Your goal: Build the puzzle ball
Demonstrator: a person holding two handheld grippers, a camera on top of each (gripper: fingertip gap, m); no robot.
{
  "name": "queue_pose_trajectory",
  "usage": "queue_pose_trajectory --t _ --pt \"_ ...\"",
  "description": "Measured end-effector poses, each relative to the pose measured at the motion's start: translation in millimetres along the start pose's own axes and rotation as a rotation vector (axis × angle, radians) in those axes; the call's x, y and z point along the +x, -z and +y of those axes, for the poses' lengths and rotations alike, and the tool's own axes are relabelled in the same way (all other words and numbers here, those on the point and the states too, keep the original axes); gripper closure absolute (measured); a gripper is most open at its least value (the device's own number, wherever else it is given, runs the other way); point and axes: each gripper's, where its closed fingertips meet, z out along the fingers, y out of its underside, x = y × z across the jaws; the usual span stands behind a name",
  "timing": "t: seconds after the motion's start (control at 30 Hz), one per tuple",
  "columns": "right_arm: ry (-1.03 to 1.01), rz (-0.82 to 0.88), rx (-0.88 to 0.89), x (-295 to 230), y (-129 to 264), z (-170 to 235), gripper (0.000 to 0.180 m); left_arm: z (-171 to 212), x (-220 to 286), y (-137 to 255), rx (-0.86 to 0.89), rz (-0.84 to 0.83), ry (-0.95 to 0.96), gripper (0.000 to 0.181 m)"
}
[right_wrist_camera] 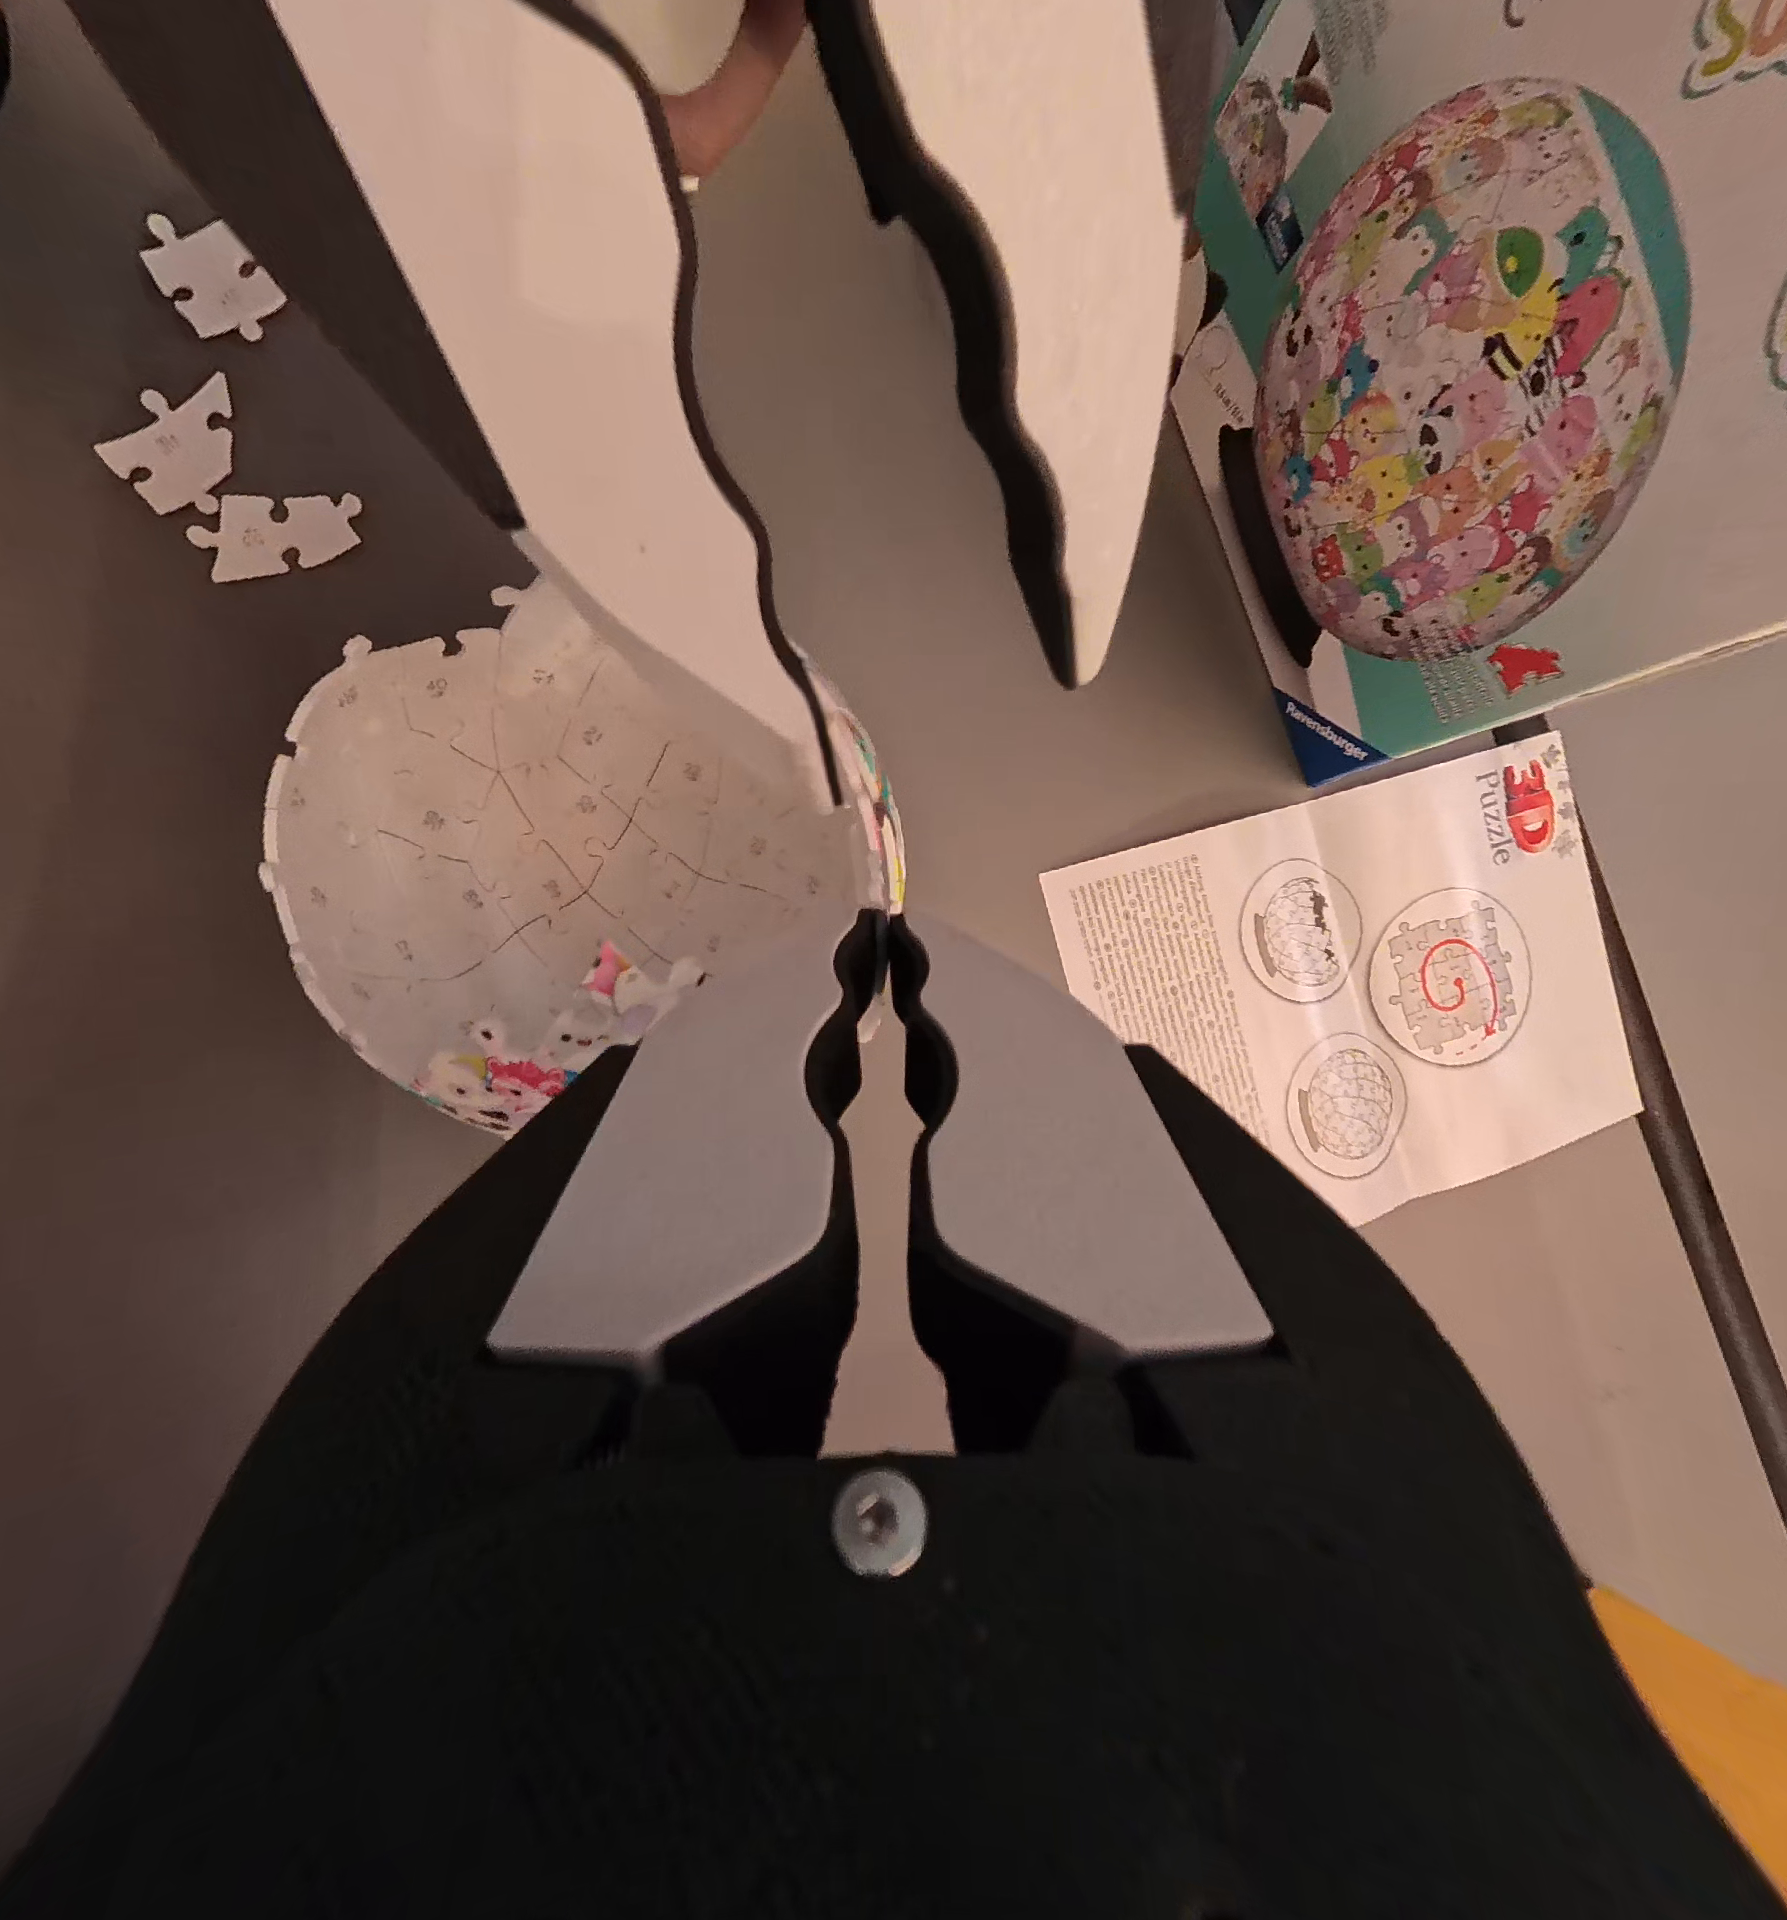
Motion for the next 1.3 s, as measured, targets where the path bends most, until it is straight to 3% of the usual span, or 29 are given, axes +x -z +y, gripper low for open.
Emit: queue_pose_trajectory --t 0.63,0.77,1.0,1.3 --pt "0.012 0.069 0.018 0.0 -1.2 0.1 0.177 19.4 6.9 -8.3 -0.154 -0.077 -0.198 0.128" --pt "0.012 0.085 0.028 0.5 0.5 0.5 0.177 22.4 1.9 -12.0 -0.194 -0.141 -0.255 0.137" --pt "-0.005 0.08 0.047 1.1 1.0 1.5 0.177 28.0 5.4 -16.0 -0.212 -0.109 -0.253 0.157" --pt "-0.013 0.078 0.041 1.2 -2.6 2.3 0.177 24.3 8.7 -19.8 -0.199 -0.104 -0.282 0.167"
